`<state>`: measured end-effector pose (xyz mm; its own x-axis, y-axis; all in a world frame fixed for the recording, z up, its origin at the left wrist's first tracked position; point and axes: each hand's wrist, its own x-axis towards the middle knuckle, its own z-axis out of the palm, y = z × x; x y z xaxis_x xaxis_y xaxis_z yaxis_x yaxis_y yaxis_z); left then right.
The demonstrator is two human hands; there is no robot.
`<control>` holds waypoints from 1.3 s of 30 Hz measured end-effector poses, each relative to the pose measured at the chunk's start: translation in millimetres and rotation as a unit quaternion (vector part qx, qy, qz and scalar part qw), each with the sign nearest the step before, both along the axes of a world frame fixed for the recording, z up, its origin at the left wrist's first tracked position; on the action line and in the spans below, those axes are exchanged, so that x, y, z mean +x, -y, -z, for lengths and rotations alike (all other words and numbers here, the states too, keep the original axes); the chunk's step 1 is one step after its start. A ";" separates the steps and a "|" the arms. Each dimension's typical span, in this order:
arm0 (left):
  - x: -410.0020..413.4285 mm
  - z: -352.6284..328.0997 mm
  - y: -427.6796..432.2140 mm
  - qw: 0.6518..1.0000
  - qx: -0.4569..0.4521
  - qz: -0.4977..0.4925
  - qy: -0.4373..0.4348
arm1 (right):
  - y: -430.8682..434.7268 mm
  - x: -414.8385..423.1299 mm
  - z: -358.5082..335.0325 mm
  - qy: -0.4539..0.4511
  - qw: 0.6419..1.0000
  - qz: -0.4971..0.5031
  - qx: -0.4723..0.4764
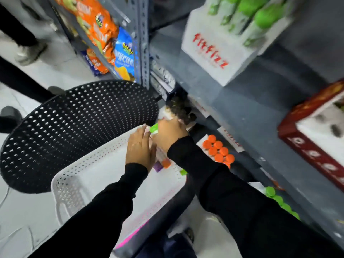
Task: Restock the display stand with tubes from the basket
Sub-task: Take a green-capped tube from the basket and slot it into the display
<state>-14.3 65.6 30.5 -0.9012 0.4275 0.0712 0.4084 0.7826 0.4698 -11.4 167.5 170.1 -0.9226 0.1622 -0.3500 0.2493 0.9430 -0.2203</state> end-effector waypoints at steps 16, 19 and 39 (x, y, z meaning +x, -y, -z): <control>36.9 -157.3 -234.1 0.967 -0.052 0.244 -0.044 | -167.1 111.8 -223.3 -0.193 0.957 0.198 0.086; 31.6 -138.9 -238.8 0.957 -0.133 0.247 -0.080 | -179.1 121.1 -242.9 -0.195 0.955 0.202 0.091; 31.1 -143.5 -239.0 0.956 -0.118 0.245 -0.113 | -195.8 129.1 -264.6 -0.221 0.946 0.212 0.102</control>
<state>16.8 304.6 174.0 -0.5616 0.8225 0.0898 0.8233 0.5448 0.1593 117.6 363.3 434.7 -0.8081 0.5737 0.1335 0.5414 0.8127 -0.2153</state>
